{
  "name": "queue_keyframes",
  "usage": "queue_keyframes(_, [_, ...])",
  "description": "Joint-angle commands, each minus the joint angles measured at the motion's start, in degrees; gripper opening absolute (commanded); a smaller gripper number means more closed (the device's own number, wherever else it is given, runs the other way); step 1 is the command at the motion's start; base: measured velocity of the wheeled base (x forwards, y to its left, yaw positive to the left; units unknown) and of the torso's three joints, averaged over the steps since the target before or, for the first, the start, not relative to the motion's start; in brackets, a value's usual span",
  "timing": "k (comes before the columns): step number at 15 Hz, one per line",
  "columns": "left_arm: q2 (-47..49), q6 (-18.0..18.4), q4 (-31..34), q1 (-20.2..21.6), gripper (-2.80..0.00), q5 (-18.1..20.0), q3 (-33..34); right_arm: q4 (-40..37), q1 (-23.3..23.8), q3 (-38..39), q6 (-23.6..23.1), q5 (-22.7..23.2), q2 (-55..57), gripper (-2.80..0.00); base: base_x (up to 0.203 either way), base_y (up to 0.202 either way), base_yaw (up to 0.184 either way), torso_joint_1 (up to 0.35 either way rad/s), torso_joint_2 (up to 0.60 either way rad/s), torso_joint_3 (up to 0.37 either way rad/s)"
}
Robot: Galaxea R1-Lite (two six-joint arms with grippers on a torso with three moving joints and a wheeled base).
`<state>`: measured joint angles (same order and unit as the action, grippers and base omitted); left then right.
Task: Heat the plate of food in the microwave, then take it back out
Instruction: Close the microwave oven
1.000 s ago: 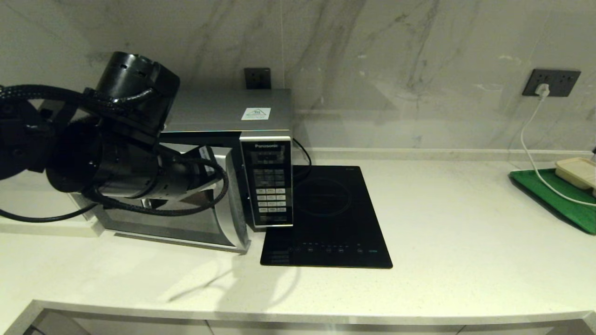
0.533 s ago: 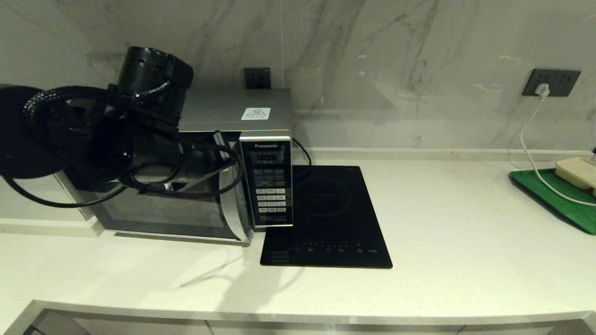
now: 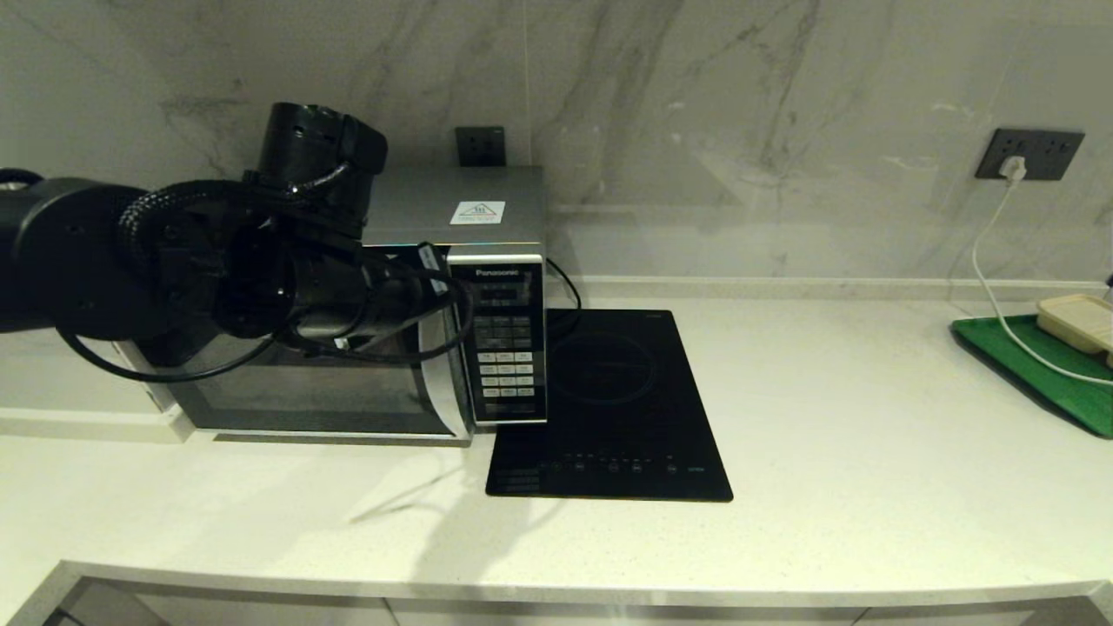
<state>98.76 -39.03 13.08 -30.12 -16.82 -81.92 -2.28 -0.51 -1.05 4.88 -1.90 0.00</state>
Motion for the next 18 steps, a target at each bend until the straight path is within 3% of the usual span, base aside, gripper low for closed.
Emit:
queue_keyframes(1, [0.99,1.45,-2.20,0.47,-2.80,-0.97,0.27,-0.01,-0.02,-0.01,0.05,-0.03,0.00,-2.80,0.000,0.000,0.000,0.000,0.00,0.000])
queue_keyframes(10, [2.80,3.87,-5.12,1.12,-2.80,-1.77,0.14,-0.01,-0.02,-0.01,0.05,-0.03,0.00,-2.80,0.000,0.000,0.000,0.000,0.00,0.000])
queue_keyframes(16, [4.08,5.01,-8.76,1.47,-2.80,-4.47,0.53,-0.01,-0.02,-0.01,-0.02,-0.03,0.00,-2.80,0.000,0.000,0.000,0.000,0.00,0.000])
queue_keyframes(18, [1.94,4.76,-8.31,0.08,-2.80,-4.16,1.81,-0.01,-0.02,-0.01,0.05,-0.03,0.00,-2.80,0.000,0.000,0.000,0.000,0.00,0.000])
